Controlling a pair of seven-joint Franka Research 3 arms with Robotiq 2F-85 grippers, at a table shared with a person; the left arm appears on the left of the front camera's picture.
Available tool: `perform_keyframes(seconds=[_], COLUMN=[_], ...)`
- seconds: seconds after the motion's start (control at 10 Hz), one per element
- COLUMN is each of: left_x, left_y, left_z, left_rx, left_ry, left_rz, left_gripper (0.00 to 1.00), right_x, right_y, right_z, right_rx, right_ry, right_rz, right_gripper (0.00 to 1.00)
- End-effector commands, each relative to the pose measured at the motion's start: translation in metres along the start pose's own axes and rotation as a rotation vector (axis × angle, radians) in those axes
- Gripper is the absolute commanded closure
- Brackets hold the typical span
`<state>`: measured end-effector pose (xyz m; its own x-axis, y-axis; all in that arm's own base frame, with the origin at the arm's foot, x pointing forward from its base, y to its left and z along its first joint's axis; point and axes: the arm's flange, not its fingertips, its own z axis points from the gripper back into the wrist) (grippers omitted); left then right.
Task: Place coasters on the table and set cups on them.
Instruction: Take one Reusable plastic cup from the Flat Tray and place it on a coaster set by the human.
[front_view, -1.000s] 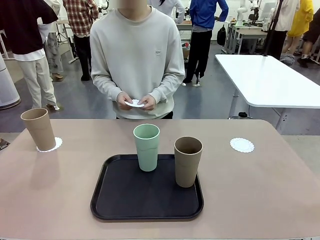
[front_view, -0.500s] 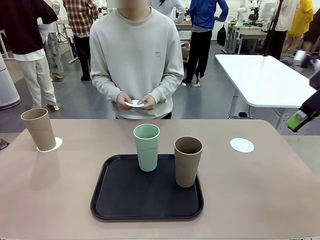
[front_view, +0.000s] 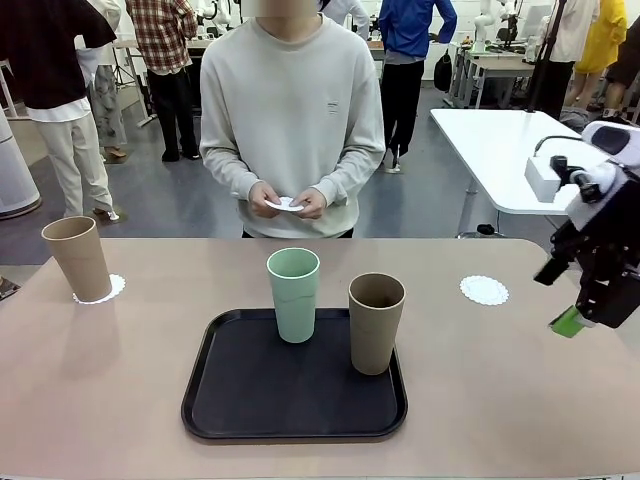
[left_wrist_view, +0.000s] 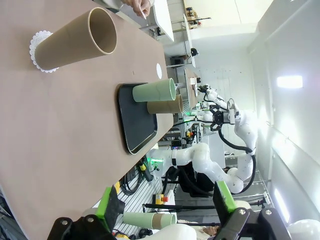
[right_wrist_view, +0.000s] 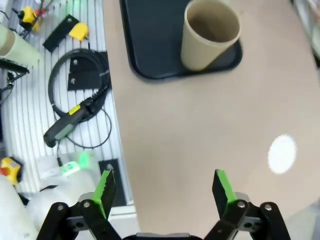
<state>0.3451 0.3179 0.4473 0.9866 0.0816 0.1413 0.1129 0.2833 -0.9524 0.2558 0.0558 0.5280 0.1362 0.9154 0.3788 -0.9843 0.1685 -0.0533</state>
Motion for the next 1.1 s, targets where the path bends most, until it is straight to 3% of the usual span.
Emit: perform_keyframes(seconds=[0.0, 0.4, 0.5, 0.6, 0.7, 0.9, 1.0], left_x=[-0.001, -0.001, -0.001, -0.001, -0.001, -0.001, -0.001], left_y=[-0.002, -0.002, -0.002, -0.002, -0.002, -0.002, -0.002], left_z=[0.0, 0.0, 0.0, 0.0, 0.0, 0.0, 0.0], left_rx=[-0.012, -0.012, -0.012, -0.012, -0.012, -0.012, -0.012], left_ry=[-0.001, -0.001, -0.001, -0.001, -0.001, -0.001, -0.001], left_rz=[0.001, 0.001, 0.001, 0.001, 0.001, 0.001, 0.001], left_gripper=[0.0, 0.0, 0.0, 0.0, 0.0, 0.0, 0.0], right_x=[0.001, 0.001, 0.001, -0.008, -0.021, -0.037, -0.044], right_y=[-0.003, -0.003, -0.003, -0.024, -0.047, -0.078, -0.083], right_z=[-0.013, -0.013, -0.009, -0.018, -0.042, -0.102, -0.133], right_rx=[0.031, 0.031, 0.025, 0.104, 0.167, 0.184, 0.142], right_ry=[0.074, 0.074, 0.035, -0.177, -0.385, -0.659, -0.716], right_rz=[-0.084, -0.084, -0.063, 0.118, 0.101, 0.085, 0.042], right_gripper=[0.0, 0.0, 0.0, 0.0, 0.0, 0.0, 0.0])
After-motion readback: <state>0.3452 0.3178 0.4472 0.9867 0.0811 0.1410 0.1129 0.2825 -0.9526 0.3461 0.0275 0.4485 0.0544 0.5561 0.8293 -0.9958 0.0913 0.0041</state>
